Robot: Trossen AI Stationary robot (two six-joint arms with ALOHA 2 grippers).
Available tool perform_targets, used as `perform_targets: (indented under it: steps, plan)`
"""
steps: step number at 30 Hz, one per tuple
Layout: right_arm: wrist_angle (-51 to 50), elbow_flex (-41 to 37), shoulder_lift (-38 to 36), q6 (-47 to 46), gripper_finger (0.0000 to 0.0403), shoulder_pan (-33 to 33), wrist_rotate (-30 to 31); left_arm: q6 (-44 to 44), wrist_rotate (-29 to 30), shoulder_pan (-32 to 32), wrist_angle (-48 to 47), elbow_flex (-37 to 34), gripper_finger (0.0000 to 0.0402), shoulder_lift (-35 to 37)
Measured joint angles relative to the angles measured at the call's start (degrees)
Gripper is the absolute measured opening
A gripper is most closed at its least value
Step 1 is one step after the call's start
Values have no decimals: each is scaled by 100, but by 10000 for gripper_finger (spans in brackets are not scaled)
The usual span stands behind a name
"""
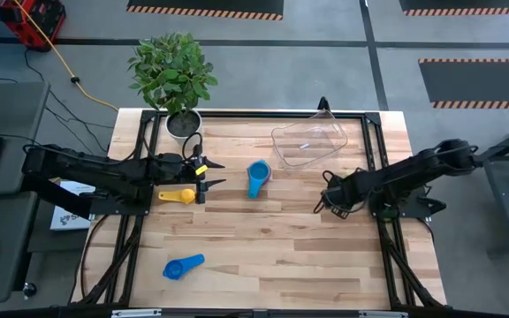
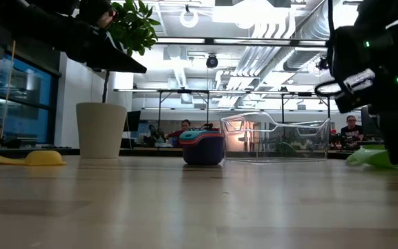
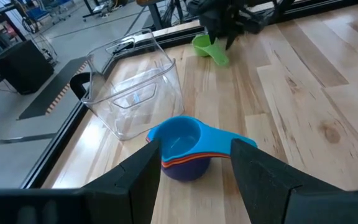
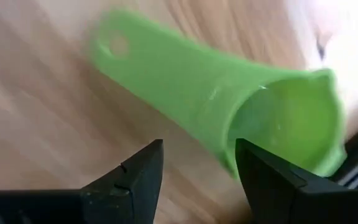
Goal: Nest measuring cups in basket
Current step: Stack the green measuring cup on top of the light blue measuring cup
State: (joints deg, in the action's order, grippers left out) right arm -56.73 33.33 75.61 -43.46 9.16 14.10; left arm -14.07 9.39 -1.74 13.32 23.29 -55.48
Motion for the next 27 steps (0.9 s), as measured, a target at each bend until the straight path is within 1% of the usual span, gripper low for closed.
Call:
perform_targets:
  steps: [3, 5, 7, 8, 10, 11, 12, 14, 17, 19, 22, 23, 25, 26, 27]
  plan:
    - [-35, -50, 163, -126, 187, -23, 206, 0, 0, 0, -1, 0, 184, 0]
    - [-16, -43, 210, -112, 168, 0, 282, -2, 0, 0, 4, 0, 184, 0]
    - [-14, -31, 206, -111, 132, 27, 307, -2, 0, 0, 16, 0, 184, 0]
    - [-22, -31, 208, -107, 107, 27, 332, -8, -2, 0, 18, 0, 184, 0]
    - [-54, -31, 208, -126, 43, 25, 383, -62, 0, 0, 20, 0, 184, 0]
    - [-75, -31, 202, -125, 22, 25, 391, -101, 0, 2, 20, 0, 184, 0]
    - [-54, -27, 183, -90, 16, 40, 364, -106, 0, 2, 20, 0, 184, 0]
    - [48, 112, 141, 178, 17, 157, 156, -107, -1, 2, 22, 0, 184, 0]
    - [748, 568, 21, 872, 6, 493, -302, -107, -1, 0, 22, 0, 184, 0]
    - [1202, 937, -11, 1285, 7, 711, -541, -107, -1, 1, 24, 0, 184, 0]
    - [1582, 1442, 77, 2357, 4, 1068, -1027, -100, -2, 0, 22, 0, 184, 0]
    - [1743, 1607, 162, 2745, 5, 1216, -1075, -100, -4, 2, 22, 0, 184, 0]
    - [1964, 2011, 408, 3566, 5, 1493, -979, -28, -10, 1, 22, 0, 184, 0]
    - [1971, 2231, 579, 3944, 4, 1618, -748, 11, -11, 0, 22, 0, 184, 0]
    - [1920, 2444, 785, 4174, 3, 1710, -379, 38, -13, 2, 26, 0, 184, 0]
